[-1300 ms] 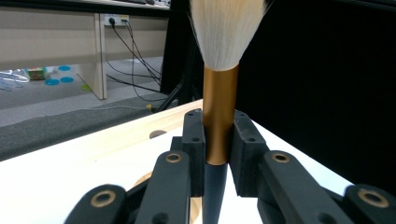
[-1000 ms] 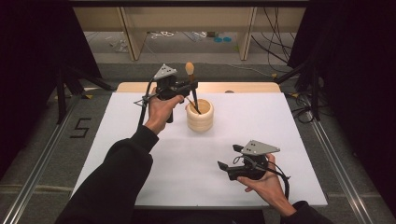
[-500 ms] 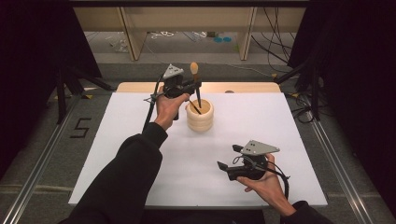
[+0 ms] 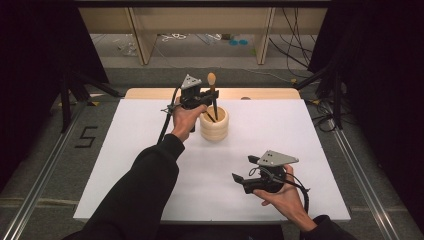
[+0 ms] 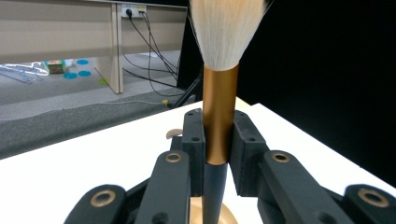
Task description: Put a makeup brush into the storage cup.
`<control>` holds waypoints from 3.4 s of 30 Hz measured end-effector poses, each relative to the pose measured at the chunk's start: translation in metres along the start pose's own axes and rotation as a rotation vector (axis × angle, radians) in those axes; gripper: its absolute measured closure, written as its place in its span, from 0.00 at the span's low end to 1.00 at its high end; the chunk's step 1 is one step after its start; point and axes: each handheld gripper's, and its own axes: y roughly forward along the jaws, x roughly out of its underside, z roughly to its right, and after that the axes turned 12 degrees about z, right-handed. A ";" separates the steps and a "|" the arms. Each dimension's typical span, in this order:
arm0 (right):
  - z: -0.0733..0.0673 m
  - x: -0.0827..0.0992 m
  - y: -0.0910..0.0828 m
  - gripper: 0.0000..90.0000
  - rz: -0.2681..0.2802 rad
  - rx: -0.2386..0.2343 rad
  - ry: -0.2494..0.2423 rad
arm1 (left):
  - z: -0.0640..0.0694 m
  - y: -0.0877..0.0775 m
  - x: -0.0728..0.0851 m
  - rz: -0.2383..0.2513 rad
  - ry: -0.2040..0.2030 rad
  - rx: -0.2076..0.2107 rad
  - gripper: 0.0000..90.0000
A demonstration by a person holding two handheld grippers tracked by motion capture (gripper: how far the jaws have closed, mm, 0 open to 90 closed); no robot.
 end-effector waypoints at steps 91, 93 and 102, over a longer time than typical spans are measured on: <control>0.008 0.001 0.002 0.21 0.003 -0.009 0.042 | 0.018 -0.086 0.008 -0.006 -0.016 0.032 0.23; 0.008 0.001 0.001 0.21 0.011 -0.009 0.033 | 0.019 -0.089 0.009 0.000 -0.014 0.038 0.23; 0.005 0.000 0.001 0.20 0.024 0.004 0.026 | 0.028 -0.105 0.015 0.003 -0.007 0.065 0.21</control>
